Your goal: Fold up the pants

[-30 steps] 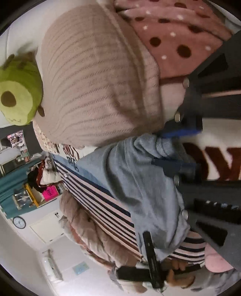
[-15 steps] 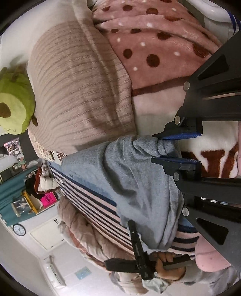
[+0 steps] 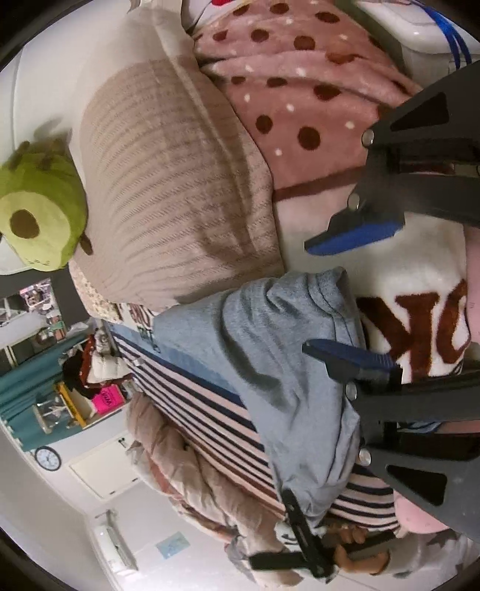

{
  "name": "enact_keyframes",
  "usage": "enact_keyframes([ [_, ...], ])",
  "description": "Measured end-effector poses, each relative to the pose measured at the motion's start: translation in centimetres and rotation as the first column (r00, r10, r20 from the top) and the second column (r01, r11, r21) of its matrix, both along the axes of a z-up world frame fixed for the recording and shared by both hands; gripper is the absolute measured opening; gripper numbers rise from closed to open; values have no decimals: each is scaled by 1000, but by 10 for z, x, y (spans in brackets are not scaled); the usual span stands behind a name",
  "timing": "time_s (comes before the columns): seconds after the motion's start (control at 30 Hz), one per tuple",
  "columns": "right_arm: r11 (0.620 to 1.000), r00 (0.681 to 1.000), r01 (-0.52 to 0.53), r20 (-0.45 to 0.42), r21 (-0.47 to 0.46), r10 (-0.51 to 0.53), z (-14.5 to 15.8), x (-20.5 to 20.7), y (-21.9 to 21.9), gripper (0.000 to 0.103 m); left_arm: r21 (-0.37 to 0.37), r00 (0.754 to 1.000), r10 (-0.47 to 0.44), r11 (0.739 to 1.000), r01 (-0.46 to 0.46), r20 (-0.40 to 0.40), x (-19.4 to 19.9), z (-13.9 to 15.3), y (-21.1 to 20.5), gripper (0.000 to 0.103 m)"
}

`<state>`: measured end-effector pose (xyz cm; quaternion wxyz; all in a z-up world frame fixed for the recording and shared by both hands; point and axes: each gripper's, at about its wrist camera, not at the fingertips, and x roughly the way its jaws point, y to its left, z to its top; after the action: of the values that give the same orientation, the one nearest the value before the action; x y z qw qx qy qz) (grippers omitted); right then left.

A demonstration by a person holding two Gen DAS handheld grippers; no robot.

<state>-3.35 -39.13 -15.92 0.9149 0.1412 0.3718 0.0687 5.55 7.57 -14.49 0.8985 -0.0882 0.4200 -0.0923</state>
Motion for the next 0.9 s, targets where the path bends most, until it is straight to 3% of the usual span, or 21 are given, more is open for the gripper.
enact_keyframes([
  [0.13,1000,1000,-8,12,-4,9,6,-3,5,45,-40,993,116,993,-115,15,-38,3,45,74],
  [0.23,1000,1000,-9,26,0,9,11,-3,11,54,-85,983,182,979,-183,-15,-51,-10,71,75],
  [0.33,1000,999,-7,36,3,7,17,-2,17,59,-151,976,209,965,-216,-63,-53,-28,83,75],
  [0.43,1000,999,-11,46,-15,12,24,-2,24,71,-217,974,215,949,-227,-76,-49,-40,88,75],
  [0.73,999,999,-5,35,-38,6,25,7,32,80,-303,961,270,913,-273,-53,-23,-55,90,75],
  [0.77,999,999,-5,33,-39,6,24,8,32,80,-302,958,282,910,-284,-50,-22,-56,89,74],
  [0.83,999,1000,-8,28,-33,9,22,10,34,80,-303,954,295,905,-297,-54,-18,-59,88,58],
  [0.9,1000,1000,-13,26,-24,13,21,11,35,80,-318,954,294,900,-299,-64,-12,-65,86,33],
])
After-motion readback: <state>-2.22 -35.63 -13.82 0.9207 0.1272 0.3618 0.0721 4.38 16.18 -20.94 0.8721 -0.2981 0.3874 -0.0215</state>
